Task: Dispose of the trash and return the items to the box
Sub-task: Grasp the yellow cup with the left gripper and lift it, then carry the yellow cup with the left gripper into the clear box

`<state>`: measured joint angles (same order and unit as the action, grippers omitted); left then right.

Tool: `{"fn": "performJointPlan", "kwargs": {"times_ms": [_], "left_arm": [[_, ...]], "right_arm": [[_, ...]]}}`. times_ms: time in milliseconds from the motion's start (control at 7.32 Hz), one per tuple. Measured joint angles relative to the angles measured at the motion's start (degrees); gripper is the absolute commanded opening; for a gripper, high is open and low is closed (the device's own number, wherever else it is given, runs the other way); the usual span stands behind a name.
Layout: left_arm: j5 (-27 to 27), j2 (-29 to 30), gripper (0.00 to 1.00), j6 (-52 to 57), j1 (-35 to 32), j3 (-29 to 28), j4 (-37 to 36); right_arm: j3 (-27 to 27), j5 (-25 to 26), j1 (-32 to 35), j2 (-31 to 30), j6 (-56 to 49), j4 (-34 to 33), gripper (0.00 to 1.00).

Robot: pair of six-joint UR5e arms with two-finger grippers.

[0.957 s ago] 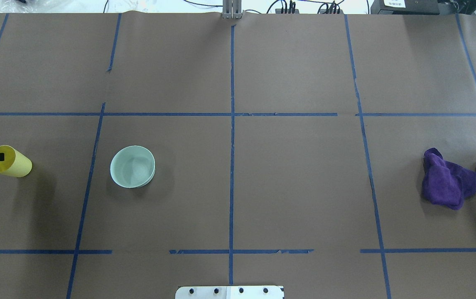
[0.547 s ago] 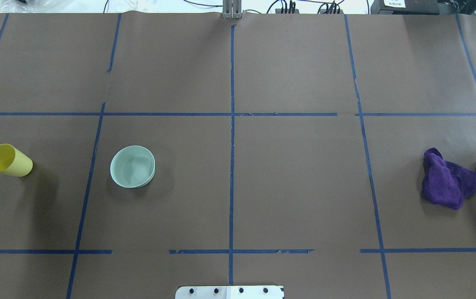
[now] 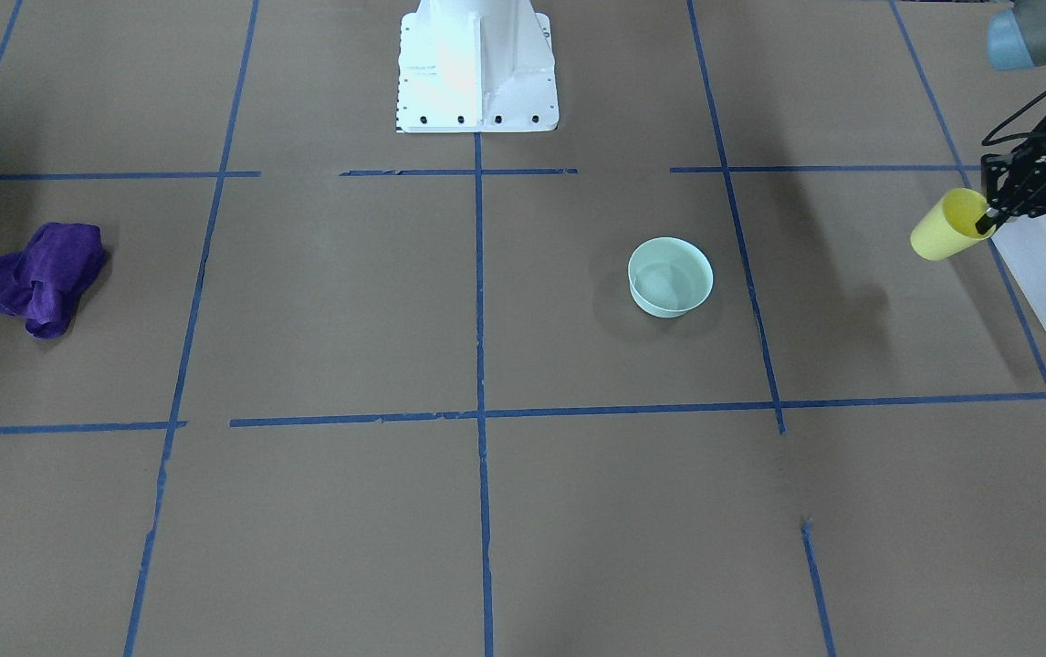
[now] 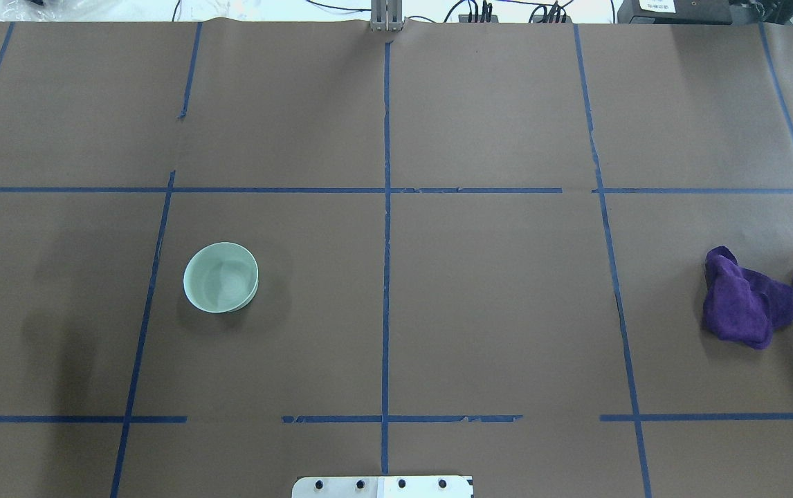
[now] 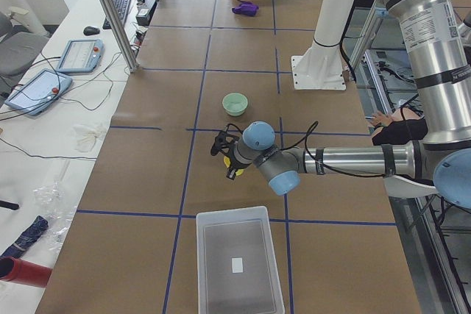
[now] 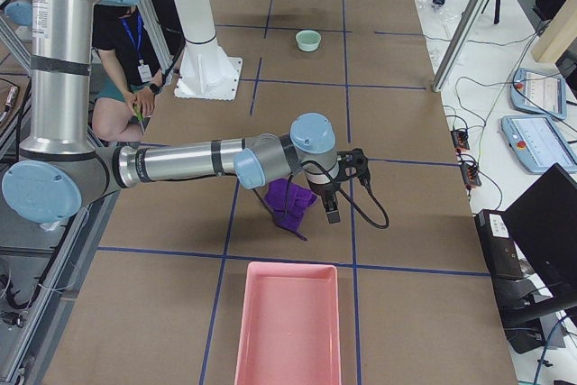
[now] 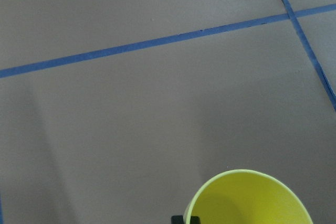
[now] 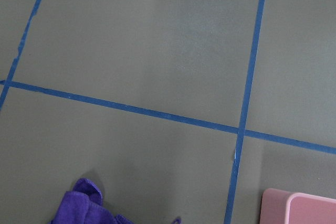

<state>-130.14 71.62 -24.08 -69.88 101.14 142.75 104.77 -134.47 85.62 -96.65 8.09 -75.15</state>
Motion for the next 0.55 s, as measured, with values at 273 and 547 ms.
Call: {"fn": "performJointPlan", "kwargs": {"times_ms": [273, 547], "left_arm": [[-1.77, 1.68, 0.00, 18.31, -10.77, 3.37, -16.35], [-1.04, 5.37, 0.00, 37.94, -20.54, -0.86, -26.82]], "right_arm": [[0.00, 0.00, 0.03, -0.03, 0.00, 0.00, 1.00], [0.00, 0.00, 0.03, -0.03, 0.00, 0.00, 1.00]]}}
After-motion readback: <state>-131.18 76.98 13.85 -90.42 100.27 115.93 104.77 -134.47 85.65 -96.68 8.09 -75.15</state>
